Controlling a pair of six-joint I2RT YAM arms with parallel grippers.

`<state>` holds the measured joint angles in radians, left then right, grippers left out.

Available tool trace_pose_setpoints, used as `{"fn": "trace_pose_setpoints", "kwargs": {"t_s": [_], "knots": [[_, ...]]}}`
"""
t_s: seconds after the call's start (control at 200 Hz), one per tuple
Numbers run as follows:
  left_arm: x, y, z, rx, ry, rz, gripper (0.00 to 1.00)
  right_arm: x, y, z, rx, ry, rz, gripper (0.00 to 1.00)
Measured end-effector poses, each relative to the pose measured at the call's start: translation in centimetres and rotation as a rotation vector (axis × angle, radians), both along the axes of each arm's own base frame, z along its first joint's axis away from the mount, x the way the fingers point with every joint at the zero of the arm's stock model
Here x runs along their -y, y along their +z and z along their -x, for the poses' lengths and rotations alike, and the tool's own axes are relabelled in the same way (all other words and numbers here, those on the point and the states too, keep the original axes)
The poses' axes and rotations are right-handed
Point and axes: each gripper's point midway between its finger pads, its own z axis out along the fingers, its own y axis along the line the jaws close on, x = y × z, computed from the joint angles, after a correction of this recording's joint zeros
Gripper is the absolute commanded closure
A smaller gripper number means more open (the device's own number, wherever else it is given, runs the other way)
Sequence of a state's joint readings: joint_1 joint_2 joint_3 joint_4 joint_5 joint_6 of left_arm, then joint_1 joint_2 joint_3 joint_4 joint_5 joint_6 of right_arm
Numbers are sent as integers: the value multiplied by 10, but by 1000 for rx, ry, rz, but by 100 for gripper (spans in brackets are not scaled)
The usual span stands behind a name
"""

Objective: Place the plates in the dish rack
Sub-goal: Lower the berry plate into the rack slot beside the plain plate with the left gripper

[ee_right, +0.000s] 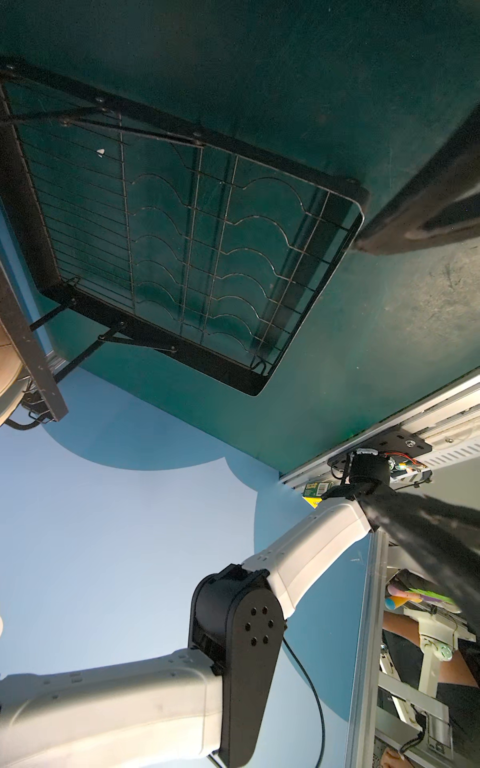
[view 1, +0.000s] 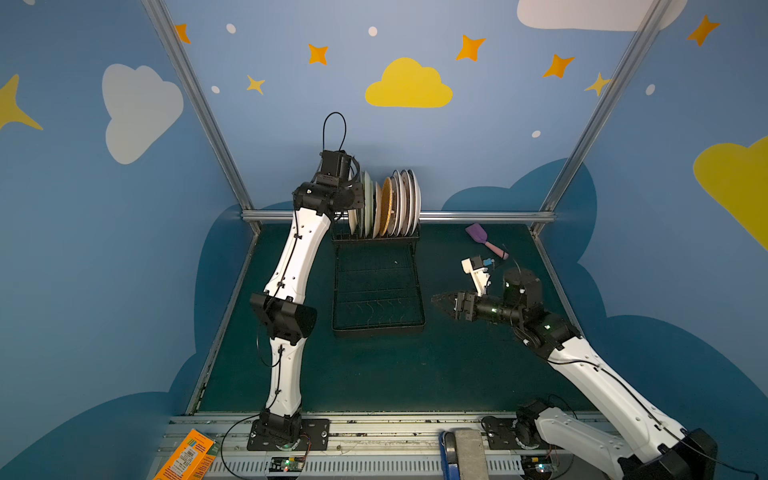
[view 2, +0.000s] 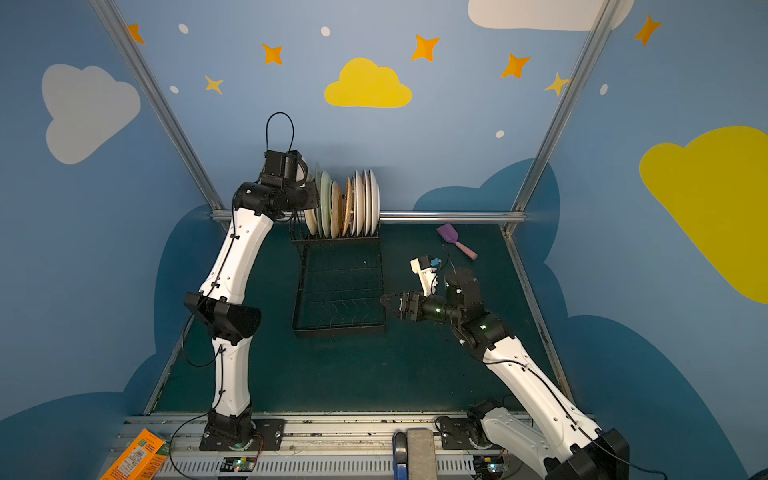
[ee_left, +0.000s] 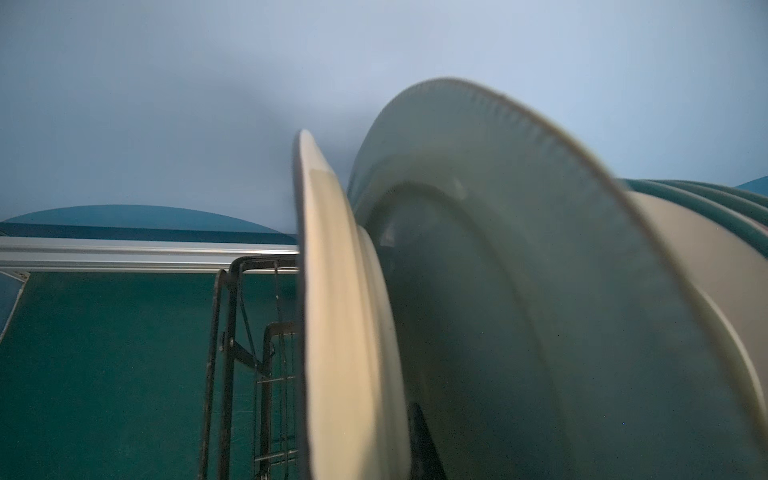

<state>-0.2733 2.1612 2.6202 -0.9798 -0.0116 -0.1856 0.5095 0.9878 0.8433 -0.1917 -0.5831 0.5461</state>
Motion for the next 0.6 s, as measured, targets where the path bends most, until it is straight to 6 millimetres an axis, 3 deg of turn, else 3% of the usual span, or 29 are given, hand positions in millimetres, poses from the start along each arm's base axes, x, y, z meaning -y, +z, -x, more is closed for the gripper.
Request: {"fn": "trace_pose_setpoints", "kwargs": {"t_s": [0.476,0.601], "knots": [[-1,3,-2,9,4,2,80,-1,-1,0,0,-1,3,13],[-2,18,-5,59,7,12,78,-2,-1,1,0,2,3,13]]}}
